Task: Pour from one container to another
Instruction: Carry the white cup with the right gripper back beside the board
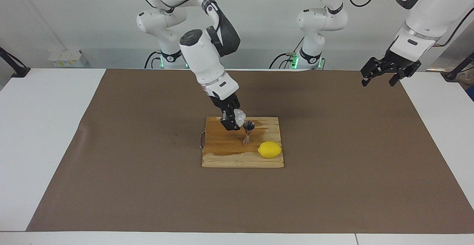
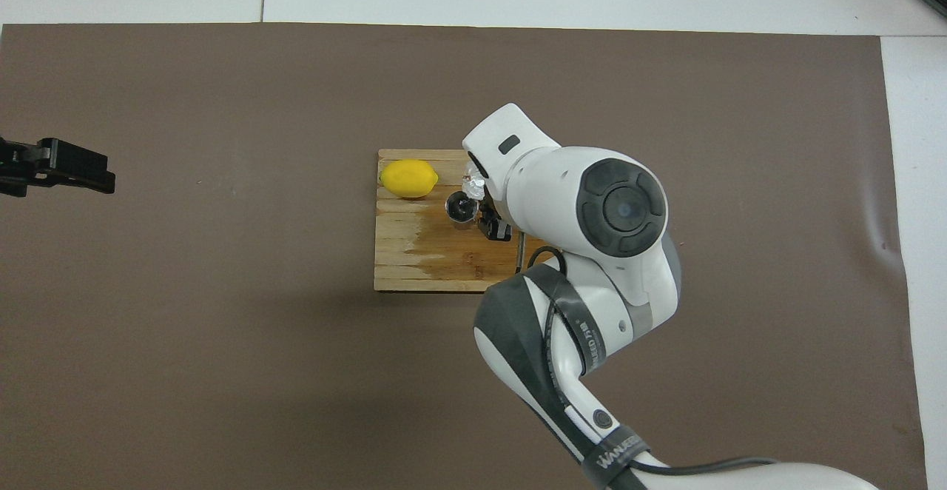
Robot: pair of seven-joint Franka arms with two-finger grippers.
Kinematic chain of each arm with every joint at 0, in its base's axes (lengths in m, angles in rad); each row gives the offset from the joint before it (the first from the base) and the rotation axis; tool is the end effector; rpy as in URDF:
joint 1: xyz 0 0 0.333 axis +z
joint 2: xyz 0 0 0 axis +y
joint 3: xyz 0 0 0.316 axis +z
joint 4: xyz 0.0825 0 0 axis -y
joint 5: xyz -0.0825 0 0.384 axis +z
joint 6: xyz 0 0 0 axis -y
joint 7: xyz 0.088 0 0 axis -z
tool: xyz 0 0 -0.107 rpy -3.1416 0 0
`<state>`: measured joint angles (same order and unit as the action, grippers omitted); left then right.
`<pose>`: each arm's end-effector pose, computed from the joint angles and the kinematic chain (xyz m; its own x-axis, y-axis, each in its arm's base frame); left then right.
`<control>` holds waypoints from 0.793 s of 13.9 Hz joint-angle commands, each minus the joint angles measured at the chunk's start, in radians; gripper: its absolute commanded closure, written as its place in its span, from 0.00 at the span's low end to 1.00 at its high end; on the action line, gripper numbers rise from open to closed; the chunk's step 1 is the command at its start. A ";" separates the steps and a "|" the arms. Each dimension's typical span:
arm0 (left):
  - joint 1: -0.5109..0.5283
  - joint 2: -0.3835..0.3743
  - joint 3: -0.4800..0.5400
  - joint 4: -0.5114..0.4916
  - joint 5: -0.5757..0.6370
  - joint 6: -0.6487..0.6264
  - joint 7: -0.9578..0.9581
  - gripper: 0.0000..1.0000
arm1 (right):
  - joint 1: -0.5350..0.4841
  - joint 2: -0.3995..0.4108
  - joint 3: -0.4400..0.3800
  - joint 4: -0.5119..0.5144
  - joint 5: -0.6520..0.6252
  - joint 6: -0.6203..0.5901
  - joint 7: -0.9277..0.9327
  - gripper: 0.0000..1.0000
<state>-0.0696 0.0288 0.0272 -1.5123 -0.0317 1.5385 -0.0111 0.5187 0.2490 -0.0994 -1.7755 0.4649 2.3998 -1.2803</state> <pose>0.5600 -0.0275 0.6332 0.9995 -0.0323 -0.0029 -0.0322 -0.9990 0.0309 0.5998 0.2766 0.4588 0.0885 0.8873 0.4527 0.9646 -0.1897 0.1833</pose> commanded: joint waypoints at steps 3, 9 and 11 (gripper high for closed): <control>0.005 -0.024 -0.003 -0.025 0.013 -0.003 0.010 0.00 | -0.156 -0.048 0.010 -0.106 0.302 -0.037 -0.334 1.00; 0.005 -0.024 -0.003 -0.026 0.013 -0.003 0.010 0.00 | -0.388 -0.077 0.010 -0.278 0.495 -0.194 -0.750 1.00; 0.005 -0.024 -0.003 -0.026 0.013 -0.003 0.010 0.00 | -0.428 -0.077 0.010 -0.321 0.497 -0.215 -0.838 1.00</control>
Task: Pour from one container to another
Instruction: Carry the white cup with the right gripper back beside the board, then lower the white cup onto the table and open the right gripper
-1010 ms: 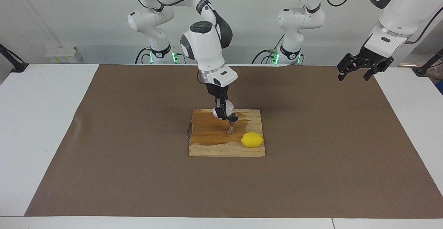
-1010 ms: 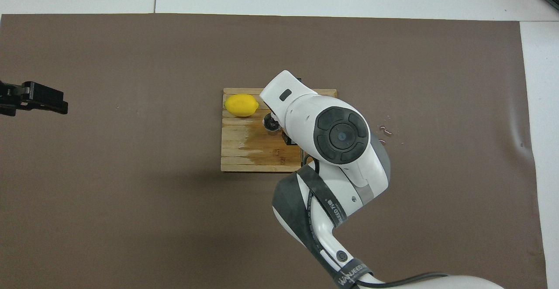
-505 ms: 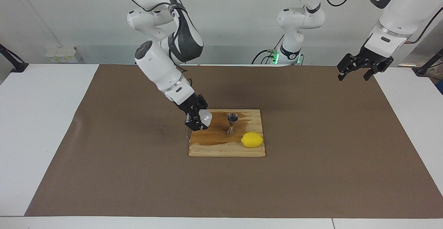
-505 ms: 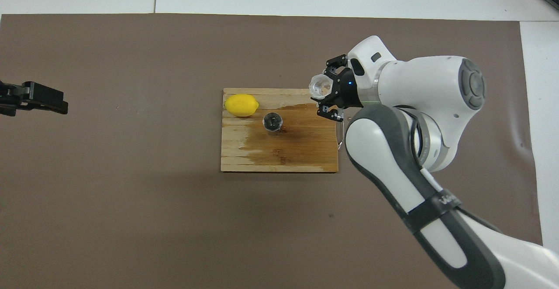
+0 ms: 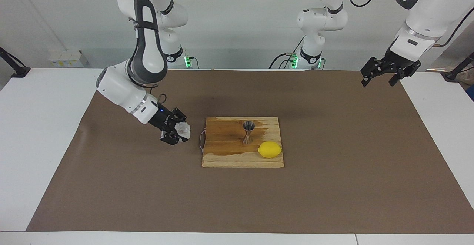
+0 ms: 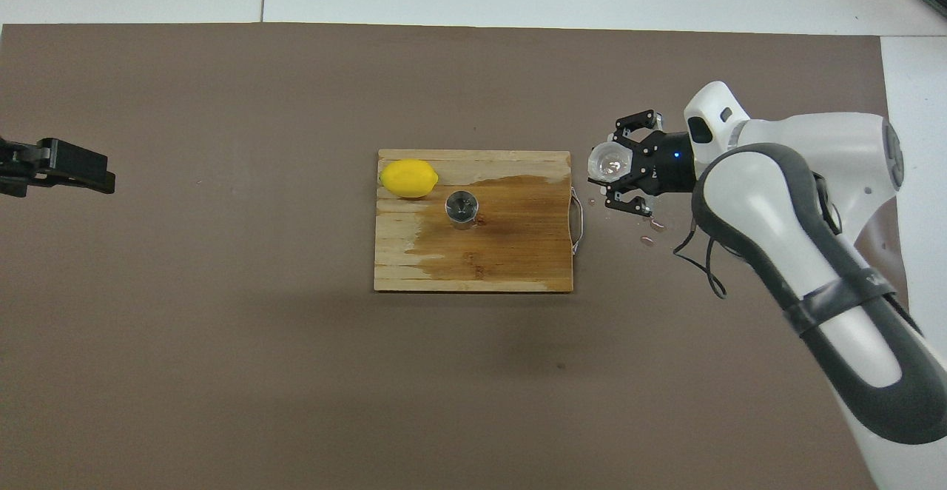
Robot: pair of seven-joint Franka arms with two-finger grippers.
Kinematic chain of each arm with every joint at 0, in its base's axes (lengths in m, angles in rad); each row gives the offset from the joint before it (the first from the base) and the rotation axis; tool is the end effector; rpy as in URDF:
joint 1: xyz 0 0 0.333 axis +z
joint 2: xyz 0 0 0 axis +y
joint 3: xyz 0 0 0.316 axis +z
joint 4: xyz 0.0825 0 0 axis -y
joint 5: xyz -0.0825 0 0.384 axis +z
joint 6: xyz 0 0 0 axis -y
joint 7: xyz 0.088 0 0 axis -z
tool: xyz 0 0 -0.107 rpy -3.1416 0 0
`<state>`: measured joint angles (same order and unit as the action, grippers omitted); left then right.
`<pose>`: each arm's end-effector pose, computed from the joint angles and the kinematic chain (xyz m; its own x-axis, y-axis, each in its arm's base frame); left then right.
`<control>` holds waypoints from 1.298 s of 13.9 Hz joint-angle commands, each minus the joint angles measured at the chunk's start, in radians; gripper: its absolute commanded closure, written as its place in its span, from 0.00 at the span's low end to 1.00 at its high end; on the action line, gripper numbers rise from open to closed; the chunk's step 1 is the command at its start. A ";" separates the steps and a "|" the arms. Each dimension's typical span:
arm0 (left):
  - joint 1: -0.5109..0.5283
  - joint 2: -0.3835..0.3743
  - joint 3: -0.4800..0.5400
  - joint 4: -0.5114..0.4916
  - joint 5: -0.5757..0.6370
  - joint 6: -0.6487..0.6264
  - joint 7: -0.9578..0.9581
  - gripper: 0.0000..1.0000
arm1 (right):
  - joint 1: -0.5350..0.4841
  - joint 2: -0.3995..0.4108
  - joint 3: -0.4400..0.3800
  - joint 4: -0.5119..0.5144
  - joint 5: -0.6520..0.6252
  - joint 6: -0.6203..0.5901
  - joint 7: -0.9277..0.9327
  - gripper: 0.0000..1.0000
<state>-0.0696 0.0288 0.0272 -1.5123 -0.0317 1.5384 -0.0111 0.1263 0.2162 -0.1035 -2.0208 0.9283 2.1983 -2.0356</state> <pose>0.5600 -0.0275 0.6332 0.9995 -0.0323 -0.0030 -0.0322 -0.9990 0.0309 0.5928 0.0434 0.3522 0.0396 0.7621 0.6463 0.9884 -0.1249 0.0866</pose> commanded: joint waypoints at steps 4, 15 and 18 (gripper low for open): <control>0.005 -0.024 -0.003 -0.026 0.013 -0.003 0.010 0.00 | -0.108 -0.031 0.015 -0.154 0.119 -0.026 -0.231 1.00; 0.005 -0.024 -0.003 -0.026 0.013 -0.003 0.010 0.00 | -0.128 0.028 0.011 -0.154 0.144 -0.031 -0.376 0.00; 0.005 -0.024 -0.003 -0.026 0.013 -0.003 0.010 0.00 | -0.131 0.000 0.008 -0.153 0.130 -0.038 -0.368 0.00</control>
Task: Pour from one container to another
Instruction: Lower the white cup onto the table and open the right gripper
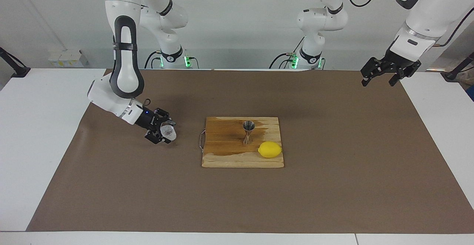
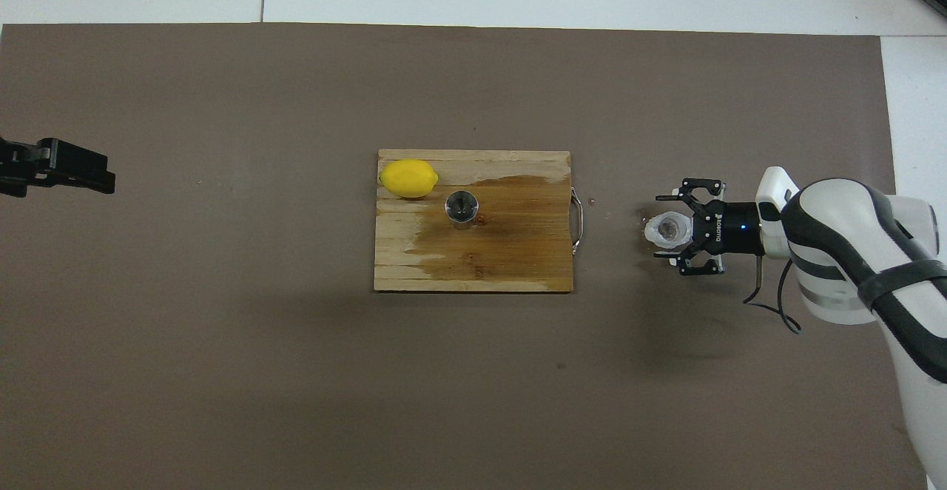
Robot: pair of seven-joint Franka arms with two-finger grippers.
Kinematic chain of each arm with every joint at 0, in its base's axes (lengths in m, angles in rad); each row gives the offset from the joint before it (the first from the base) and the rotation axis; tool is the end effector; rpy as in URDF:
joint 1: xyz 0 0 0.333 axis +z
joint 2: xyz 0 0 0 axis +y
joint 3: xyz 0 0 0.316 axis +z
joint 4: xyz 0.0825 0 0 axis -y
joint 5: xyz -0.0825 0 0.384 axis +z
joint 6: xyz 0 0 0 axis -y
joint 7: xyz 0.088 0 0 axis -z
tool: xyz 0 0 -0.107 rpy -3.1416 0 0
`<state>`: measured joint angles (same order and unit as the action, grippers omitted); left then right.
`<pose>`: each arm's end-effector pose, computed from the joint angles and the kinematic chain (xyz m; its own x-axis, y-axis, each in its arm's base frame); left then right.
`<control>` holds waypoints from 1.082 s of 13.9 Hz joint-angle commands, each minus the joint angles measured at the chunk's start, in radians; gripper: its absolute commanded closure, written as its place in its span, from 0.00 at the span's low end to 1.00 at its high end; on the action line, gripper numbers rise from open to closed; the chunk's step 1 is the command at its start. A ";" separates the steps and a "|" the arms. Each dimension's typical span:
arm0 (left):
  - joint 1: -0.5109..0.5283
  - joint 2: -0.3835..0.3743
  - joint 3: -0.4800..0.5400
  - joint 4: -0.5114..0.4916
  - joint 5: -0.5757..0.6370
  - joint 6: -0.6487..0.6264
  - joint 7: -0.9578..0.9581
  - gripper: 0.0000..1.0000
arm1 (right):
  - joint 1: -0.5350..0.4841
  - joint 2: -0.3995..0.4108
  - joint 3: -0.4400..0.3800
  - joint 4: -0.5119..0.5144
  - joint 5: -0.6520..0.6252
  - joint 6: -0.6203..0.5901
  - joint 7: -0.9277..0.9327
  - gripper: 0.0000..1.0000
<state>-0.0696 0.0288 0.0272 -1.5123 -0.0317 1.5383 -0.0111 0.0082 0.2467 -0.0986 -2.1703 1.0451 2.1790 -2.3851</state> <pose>0.5600 -0.0275 0.6332 0.9995 -0.0323 -0.0031 -0.0322 -0.9990 0.0309 0.5485 -0.0169 0.2740 -0.0447 0.7272 0.6849 0.9903 -0.0580 0.1261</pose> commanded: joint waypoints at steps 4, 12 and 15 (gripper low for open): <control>0.005 -0.024 -0.003 -0.026 0.013 -0.003 0.010 0.00 | -0.013 -0.066 0.000 -0.002 -0.115 -0.016 0.081 0.00; 0.005 -0.024 -0.003 -0.026 0.013 -0.003 0.010 0.00 | 0.047 -0.152 0.002 0.009 -0.457 -0.005 0.679 0.00; 0.005 -0.024 -0.003 -0.026 0.013 -0.003 0.010 0.00 | 0.049 -0.150 0.002 0.009 -0.584 0.016 0.945 0.00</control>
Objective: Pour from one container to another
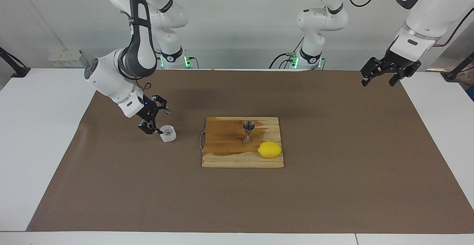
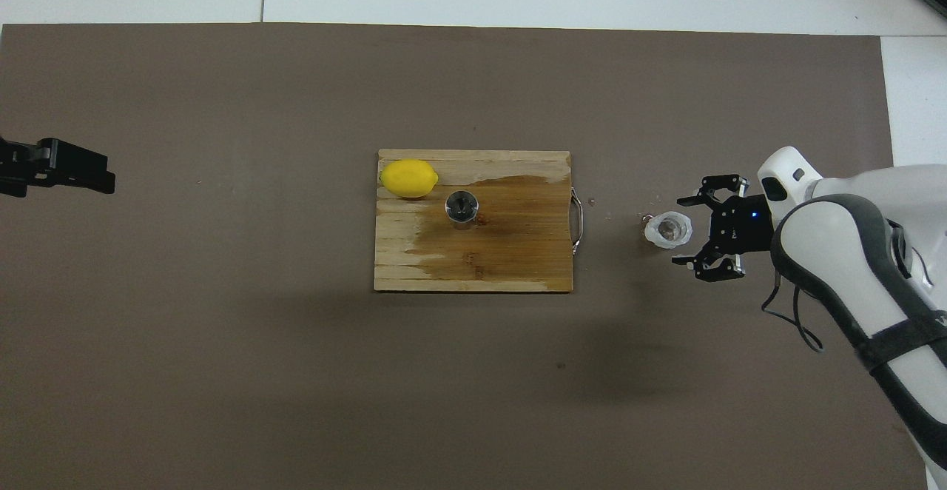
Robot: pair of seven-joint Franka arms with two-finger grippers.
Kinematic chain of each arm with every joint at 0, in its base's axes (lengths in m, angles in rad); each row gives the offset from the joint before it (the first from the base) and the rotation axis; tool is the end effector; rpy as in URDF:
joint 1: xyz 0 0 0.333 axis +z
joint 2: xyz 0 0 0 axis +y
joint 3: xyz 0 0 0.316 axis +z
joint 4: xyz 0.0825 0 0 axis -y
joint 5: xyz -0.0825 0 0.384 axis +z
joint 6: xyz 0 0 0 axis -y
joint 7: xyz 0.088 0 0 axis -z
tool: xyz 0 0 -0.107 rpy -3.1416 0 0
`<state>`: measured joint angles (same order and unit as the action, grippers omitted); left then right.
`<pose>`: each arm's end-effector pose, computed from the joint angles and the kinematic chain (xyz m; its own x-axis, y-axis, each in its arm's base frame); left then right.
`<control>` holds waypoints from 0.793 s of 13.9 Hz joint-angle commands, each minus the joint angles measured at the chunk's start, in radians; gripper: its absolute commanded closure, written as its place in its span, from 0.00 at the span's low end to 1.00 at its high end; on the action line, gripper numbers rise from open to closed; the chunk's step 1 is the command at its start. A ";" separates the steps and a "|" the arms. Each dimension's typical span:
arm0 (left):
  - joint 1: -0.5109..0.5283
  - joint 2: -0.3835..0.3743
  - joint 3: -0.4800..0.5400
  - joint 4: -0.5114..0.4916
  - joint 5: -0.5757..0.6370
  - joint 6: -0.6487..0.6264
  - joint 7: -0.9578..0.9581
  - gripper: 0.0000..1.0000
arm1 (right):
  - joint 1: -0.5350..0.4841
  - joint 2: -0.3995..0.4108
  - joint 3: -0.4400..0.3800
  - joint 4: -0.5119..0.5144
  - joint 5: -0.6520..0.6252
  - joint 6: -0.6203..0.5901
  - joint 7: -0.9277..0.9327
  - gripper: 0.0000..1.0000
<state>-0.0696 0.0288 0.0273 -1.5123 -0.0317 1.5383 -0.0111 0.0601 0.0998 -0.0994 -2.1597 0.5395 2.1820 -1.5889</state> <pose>0.5600 -0.0274 0.6332 0.9995 -0.0322 -0.0031 -0.0321 -0.9990 0.0309 0.5456 -0.0019 0.3495 0.3425 0.8544 0.3907 0.9394 -0.3172 -0.1299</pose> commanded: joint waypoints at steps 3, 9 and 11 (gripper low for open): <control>0.005 -0.024 -0.003 -0.025 0.013 -0.003 0.010 0.00 | 0.001 -0.017 0.004 0.004 -0.237 0.010 0.441 0.00; 0.005 -0.024 -0.003 -0.025 0.013 -0.003 0.010 0.00 | 0.021 -0.071 0.007 0.078 -0.513 -0.141 0.990 0.00; 0.005 -0.024 -0.003 -0.025 0.013 -0.003 0.010 0.00 | 0.018 -0.080 0.006 0.159 -0.532 -0.270 1.110 0.00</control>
<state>-0.0696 0.0288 0.0273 -1.5123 -0.0317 1.5383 -0.0111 0.0873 0.0365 -0.0969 -2.0736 0.0422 2.0240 -0.5944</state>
